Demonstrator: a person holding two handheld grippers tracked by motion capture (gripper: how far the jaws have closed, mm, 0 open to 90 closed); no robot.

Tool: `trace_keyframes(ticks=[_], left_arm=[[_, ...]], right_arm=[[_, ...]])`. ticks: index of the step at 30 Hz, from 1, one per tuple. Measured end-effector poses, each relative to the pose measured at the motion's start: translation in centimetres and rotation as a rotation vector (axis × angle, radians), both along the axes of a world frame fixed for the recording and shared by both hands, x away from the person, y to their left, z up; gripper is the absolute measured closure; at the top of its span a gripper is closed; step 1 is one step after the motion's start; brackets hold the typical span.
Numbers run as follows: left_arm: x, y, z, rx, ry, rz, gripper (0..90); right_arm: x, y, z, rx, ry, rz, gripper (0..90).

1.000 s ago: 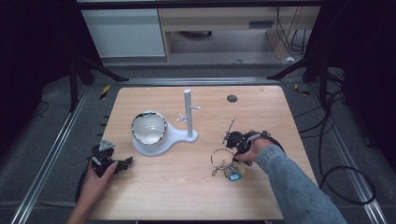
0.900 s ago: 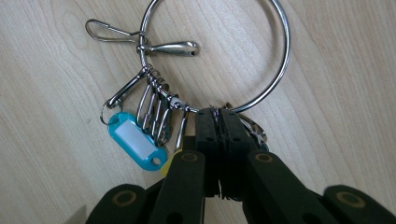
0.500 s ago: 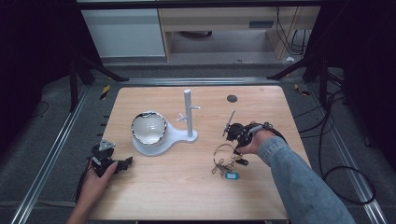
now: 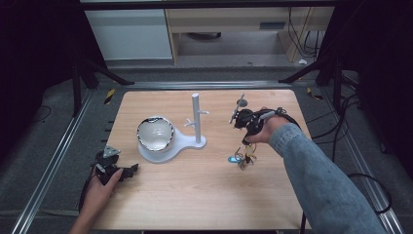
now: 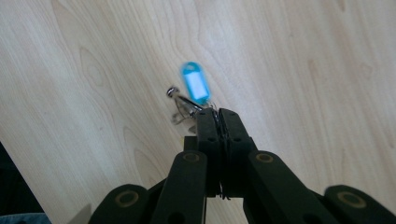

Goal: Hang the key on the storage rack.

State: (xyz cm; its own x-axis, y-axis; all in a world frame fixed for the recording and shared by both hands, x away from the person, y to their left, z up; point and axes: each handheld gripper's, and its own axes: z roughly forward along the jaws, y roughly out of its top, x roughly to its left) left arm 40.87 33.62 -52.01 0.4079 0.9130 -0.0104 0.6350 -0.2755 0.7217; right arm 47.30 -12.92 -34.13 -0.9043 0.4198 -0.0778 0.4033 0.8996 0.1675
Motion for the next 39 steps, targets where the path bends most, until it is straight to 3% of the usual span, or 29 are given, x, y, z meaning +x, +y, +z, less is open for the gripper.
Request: trace_keyframes(ticks=[13,39], left_arm=[[0.0,0.0,0.0,0.002,0.000,-0.002,0.0],[0.0,0.0,0.0,0.003,0.000,-0.003,0.0]], right_arm=[[1.3,1.4,3.6,-0.004,-0.027,0.007,88.3],[2.5,3.3,6.9,-0.022,-0.036,0.020,88.4]])
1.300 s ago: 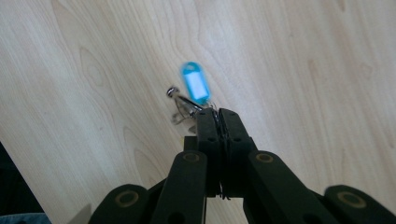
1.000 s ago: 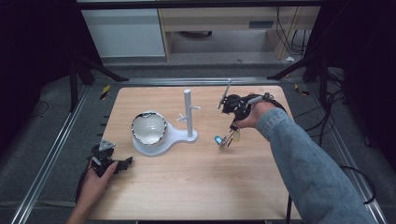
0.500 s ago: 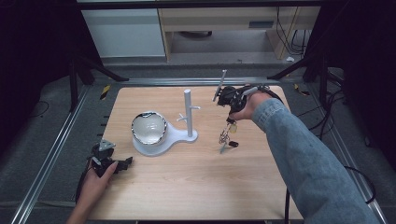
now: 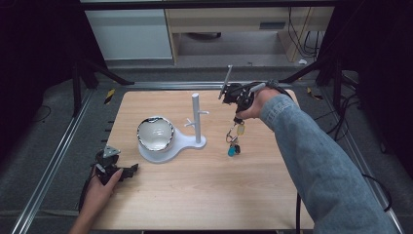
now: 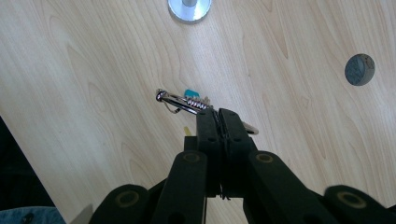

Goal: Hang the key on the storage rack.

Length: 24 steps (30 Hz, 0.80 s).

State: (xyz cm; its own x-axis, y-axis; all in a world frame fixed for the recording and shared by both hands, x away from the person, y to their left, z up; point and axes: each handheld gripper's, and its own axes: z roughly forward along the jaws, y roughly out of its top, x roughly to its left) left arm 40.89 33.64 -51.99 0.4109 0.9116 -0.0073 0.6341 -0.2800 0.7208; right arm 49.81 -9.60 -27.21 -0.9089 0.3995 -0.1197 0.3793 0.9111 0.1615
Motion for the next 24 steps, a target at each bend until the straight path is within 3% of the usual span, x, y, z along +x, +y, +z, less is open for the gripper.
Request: trace_keyframes(ticks=[24], left_arm=[[0.0,0.0,0.0,-0.002,0.000,0.002,0.0]], right_arm=[[0.3,1.6,3.4,-0.001,-0.031,0.016,88.4]])
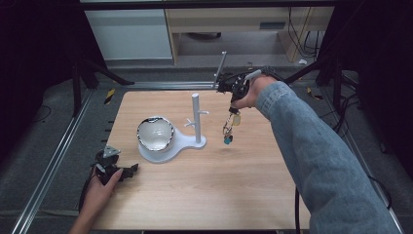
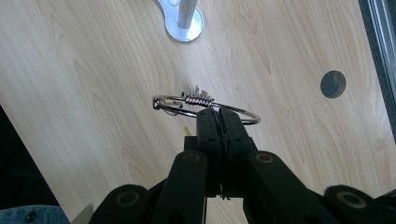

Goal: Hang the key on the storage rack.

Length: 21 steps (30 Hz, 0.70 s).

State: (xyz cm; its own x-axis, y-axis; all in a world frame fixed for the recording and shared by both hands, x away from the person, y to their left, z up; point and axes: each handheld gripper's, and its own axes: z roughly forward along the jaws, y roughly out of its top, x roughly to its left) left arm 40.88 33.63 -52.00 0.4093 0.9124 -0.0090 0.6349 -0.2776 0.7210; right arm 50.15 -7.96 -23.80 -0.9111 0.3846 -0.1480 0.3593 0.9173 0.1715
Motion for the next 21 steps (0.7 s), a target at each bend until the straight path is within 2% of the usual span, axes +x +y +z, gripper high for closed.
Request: trace_keyframes(ticks=[21], left_arm=[[0.0,0.0,0.0,0.000,0.000,0.000,0.0]], right_arm=[[-0.1,1.5,1.8,-0.001,-0.014,0.027,88.4]])
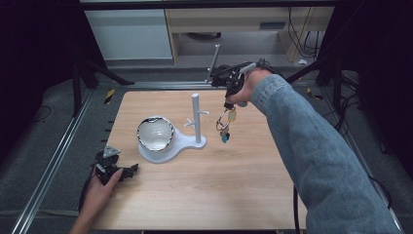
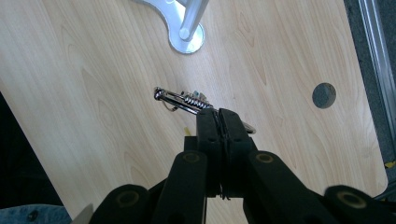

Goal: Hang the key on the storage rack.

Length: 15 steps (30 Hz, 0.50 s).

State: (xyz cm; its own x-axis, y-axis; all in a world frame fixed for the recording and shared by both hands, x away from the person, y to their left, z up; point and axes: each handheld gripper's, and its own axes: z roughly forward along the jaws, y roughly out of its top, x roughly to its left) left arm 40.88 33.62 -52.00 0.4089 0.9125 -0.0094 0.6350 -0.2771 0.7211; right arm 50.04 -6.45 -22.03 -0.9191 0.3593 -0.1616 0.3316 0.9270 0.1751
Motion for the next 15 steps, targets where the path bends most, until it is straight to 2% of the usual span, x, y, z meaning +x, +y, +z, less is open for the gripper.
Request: trace_keyframes(ticks=[15], left_arm=[[0.0,0.0,0.0,0.001,0.000,0.000,0.0]], right_arm=[[-0.1,1.6,0.8,0.000,-0.005,0.024,88.4]])
